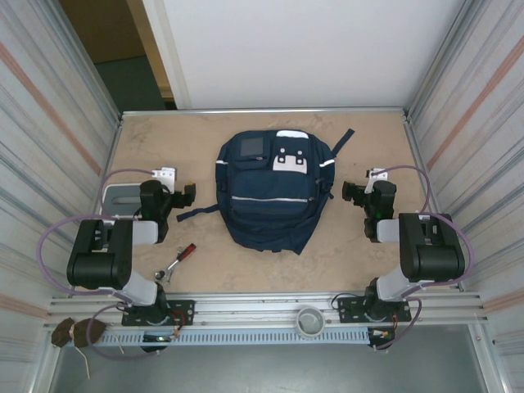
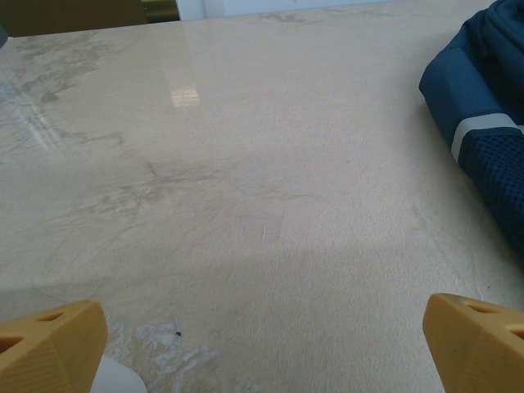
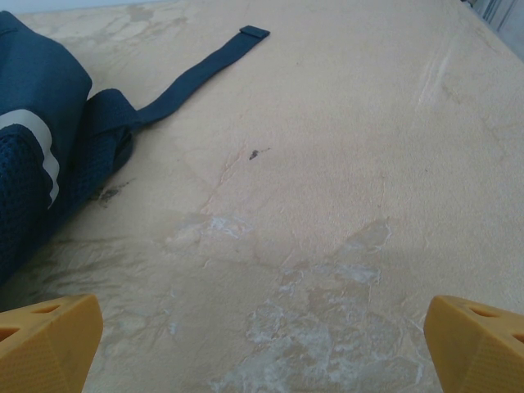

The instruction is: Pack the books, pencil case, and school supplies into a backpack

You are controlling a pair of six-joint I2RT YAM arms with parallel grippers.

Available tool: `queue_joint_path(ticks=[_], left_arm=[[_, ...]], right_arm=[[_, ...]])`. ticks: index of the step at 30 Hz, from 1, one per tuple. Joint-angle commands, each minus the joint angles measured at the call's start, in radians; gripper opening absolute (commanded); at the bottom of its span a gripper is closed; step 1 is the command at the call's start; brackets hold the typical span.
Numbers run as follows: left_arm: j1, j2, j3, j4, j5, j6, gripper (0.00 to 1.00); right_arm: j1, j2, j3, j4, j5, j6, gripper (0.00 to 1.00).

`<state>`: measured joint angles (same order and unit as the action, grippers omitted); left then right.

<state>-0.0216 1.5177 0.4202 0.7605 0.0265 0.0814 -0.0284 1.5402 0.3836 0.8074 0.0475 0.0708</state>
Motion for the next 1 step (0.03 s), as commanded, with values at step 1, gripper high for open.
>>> queue_joint_path(ticks=[1], left_arm=[[-0.001,-0.006,-0.006,0.023,0.006,-0.006,0.99]], right_arm=[[-0.007,0.0,0.024,-0.004,-0.012,0.018,0.99]])
